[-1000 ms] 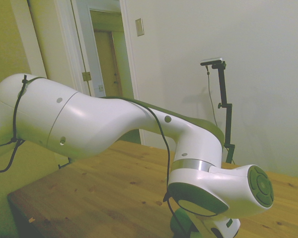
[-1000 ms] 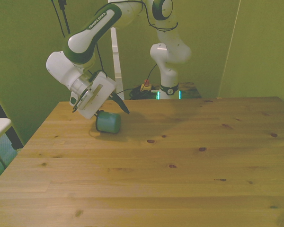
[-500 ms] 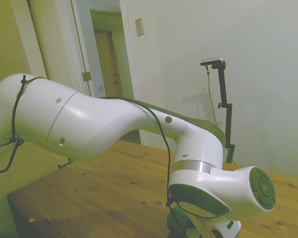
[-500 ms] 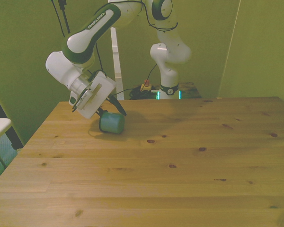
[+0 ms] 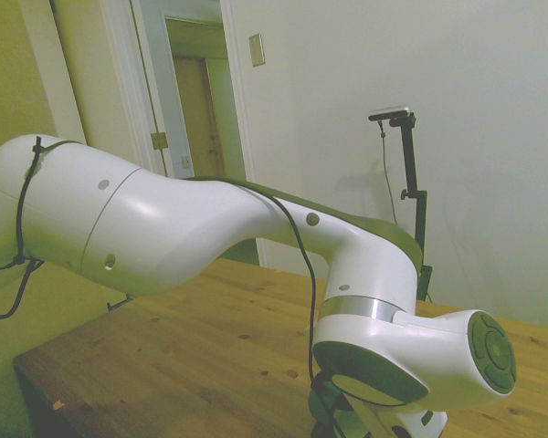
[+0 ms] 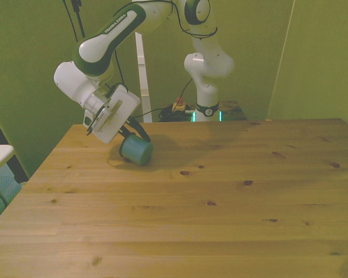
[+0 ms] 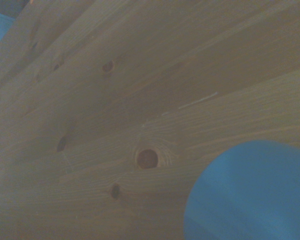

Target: Flip the mug upright

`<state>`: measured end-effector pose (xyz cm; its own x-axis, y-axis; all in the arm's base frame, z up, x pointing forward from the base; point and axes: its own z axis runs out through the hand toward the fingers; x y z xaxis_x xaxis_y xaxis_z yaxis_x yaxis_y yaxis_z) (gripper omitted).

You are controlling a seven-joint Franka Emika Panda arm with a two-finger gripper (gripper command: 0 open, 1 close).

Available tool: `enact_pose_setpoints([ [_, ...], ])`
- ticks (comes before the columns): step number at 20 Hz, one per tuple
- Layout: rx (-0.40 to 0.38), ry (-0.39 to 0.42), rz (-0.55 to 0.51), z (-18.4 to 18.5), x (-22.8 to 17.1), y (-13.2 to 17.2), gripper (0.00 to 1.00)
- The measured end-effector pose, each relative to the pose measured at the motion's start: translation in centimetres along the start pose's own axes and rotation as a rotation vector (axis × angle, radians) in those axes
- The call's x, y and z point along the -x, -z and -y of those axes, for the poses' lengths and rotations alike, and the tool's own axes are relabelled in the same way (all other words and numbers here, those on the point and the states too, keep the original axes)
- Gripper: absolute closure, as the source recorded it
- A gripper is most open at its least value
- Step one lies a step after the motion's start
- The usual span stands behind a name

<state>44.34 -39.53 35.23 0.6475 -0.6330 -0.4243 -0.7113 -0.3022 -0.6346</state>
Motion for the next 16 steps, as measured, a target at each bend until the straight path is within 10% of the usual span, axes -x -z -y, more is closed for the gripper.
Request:
enact_pose_setpoints([
  [9,0.007,0.074,-0.080,4.2,2.2,4.3,1.00],
  [16,0.183,0.178,-0.349,10.0,5.7,7.1,1.00],
])
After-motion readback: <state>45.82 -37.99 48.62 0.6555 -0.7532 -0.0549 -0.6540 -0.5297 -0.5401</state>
